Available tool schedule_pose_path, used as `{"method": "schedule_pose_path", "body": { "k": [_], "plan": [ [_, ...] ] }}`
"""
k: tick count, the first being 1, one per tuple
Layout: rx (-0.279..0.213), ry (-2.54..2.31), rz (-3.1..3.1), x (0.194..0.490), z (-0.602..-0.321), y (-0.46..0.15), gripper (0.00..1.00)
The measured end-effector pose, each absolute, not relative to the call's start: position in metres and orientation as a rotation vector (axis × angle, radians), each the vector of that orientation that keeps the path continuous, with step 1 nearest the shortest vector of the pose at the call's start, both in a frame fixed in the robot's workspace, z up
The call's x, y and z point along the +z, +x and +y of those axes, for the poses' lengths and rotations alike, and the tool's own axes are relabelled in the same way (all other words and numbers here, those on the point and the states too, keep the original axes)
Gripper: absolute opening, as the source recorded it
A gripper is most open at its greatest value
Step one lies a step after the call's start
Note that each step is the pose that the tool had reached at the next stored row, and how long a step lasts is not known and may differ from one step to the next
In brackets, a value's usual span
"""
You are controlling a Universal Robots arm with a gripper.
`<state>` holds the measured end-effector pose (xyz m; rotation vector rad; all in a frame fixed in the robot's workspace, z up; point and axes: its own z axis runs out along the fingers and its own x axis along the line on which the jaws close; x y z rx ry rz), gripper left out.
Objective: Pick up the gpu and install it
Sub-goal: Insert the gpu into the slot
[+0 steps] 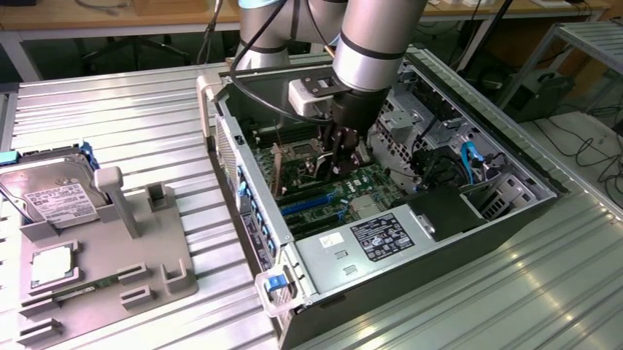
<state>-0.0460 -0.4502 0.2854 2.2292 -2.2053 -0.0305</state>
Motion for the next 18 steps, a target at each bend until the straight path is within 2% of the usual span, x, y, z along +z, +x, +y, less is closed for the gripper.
{"method": "schedule_pose_path", "body": {
  "k": [18],
  "plan": [
    [-0.031,2.226,-2.209,0.2834,-0.4519,-0.046,0.28]
  ]
}}
